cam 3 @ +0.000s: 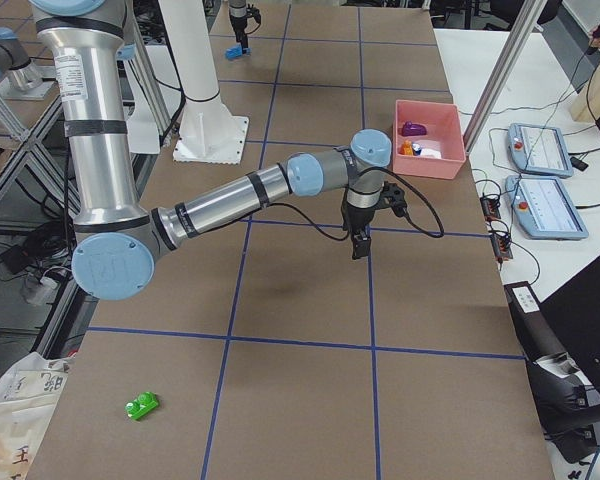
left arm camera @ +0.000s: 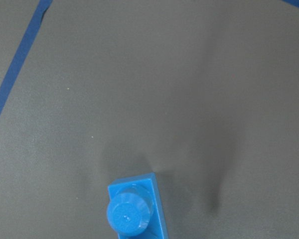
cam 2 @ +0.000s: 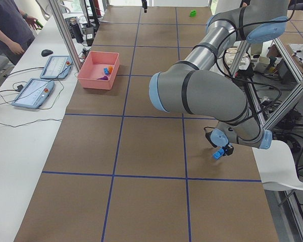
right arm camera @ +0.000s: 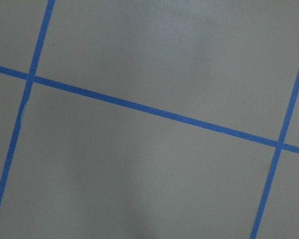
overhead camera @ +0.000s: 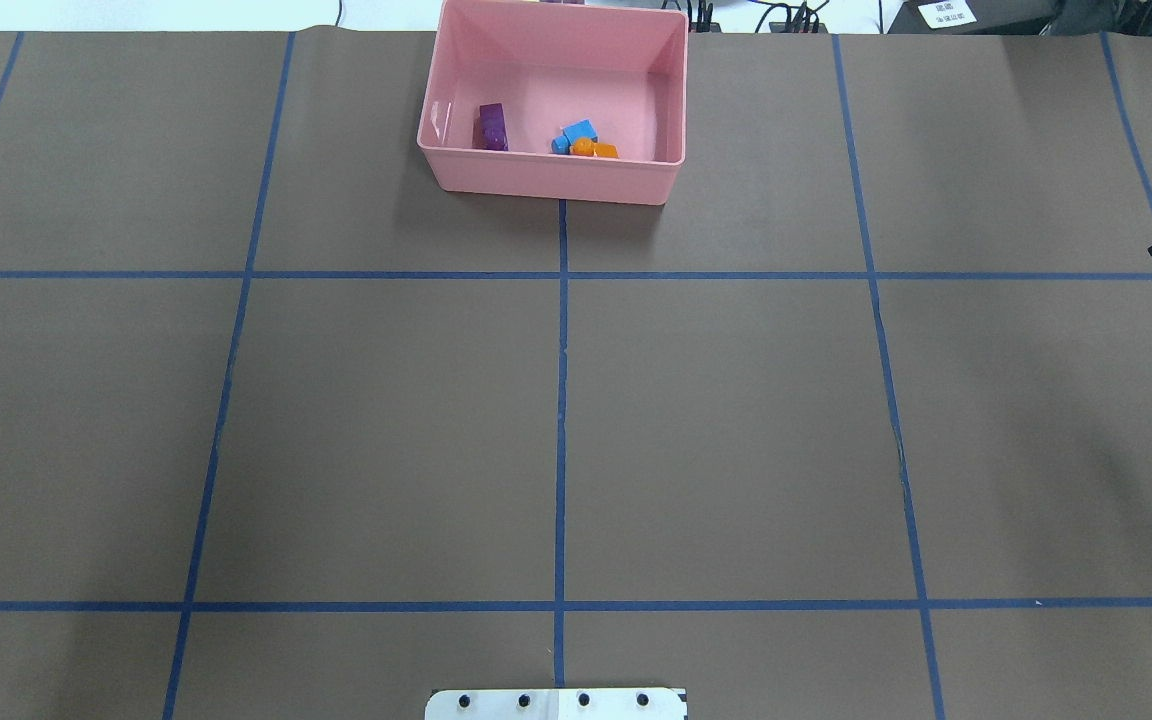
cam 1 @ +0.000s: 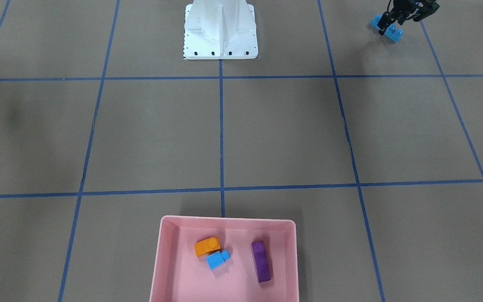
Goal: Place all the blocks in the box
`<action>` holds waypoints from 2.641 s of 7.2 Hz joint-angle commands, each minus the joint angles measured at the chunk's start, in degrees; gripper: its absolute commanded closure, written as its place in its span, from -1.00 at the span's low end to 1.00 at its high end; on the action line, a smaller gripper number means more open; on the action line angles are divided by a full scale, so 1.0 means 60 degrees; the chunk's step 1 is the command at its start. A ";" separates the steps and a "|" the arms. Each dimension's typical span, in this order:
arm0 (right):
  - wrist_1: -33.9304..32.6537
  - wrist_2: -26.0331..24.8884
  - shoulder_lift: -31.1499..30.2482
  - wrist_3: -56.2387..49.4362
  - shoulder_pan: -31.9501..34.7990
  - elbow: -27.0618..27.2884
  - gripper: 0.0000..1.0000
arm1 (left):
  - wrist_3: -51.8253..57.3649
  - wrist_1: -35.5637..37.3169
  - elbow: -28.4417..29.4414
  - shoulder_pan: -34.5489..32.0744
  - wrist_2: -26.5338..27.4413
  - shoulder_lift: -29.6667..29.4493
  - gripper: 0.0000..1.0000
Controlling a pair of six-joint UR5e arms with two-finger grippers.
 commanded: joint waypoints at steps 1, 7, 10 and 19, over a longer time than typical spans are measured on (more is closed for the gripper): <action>-0.0001 -0.0005 -0.0007 -0.0005 0.0000 0.0015 -1.00 | -0.0012 0.0000 0.0080 0.0163 0.0035 0.0000 -0.59; -0.0016 0.0112 -0.0402 -0.0356 0.0219 0.0336 -1.00 | -0.0275 0.0059 0.0095 0.0690 0.0285 0.0160 1.00; -0.0045 0.0112 -0.0475 -0.0386 0.0410 0.0410 -1.00 | -0.0437 -0.0189 0.0008 0.0691 0.0592 0.0219 1.00; -0.0045 -0.0005 -0.0607 -0.0401 0.0410 0.0498 -1.00 | -0.0408 -0.1172 -0.1953 -0.0010 0.1090 0.1216 1.00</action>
